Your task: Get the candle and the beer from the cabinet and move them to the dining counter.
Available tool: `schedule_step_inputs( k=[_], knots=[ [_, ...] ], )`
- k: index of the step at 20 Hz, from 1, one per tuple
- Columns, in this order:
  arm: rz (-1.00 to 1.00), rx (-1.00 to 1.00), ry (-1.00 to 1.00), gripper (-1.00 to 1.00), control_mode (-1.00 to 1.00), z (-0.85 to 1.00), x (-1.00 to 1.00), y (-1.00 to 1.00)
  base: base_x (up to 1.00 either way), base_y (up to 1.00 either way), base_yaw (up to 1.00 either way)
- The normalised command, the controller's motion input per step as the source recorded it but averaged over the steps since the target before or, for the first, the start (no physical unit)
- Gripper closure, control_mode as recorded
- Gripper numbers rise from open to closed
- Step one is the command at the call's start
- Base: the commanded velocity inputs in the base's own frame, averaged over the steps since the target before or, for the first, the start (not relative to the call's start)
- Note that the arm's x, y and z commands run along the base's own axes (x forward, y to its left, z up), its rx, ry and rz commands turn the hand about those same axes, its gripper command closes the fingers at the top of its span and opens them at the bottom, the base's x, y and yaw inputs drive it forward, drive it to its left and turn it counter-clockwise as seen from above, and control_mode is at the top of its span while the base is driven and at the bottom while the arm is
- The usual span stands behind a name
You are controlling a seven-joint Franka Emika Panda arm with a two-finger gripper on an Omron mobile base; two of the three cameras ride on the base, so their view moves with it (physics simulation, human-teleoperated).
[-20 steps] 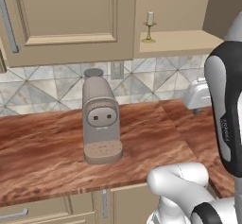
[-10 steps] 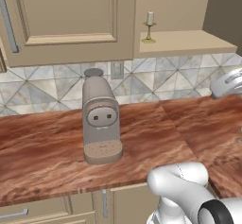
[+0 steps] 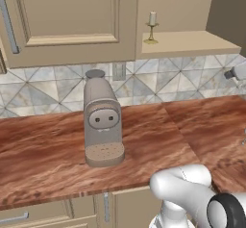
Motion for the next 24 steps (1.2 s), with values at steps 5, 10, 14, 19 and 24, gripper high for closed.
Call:
schedule_step_inputs(
  k=[5,10,14,19,24],
  knots=[
    [0.16,0.05,-0.19,-1.00,-1.00,0.08,0.39,-0.03,0.00,0.00,0.00],
    [0.07,0.03,-0.12,-1.00,-1.00,0.00,0.58,-0.01,0.00,0.00,0.00],
    [0.01,0.04,-0.11,-1.00,-1.00,0.00,0.49,-0.10,0.00,0.00,0.00],
    [0.00,0.06,-0.08,-1.00,-1.00,0.06,0.43,-0.06,0.00,0.00,0.00],
    [0.00,0.03,-0.03,-1.00,-1.00,0.12,0.34,0.00,0.00,0.00,0.00]
  ],
)
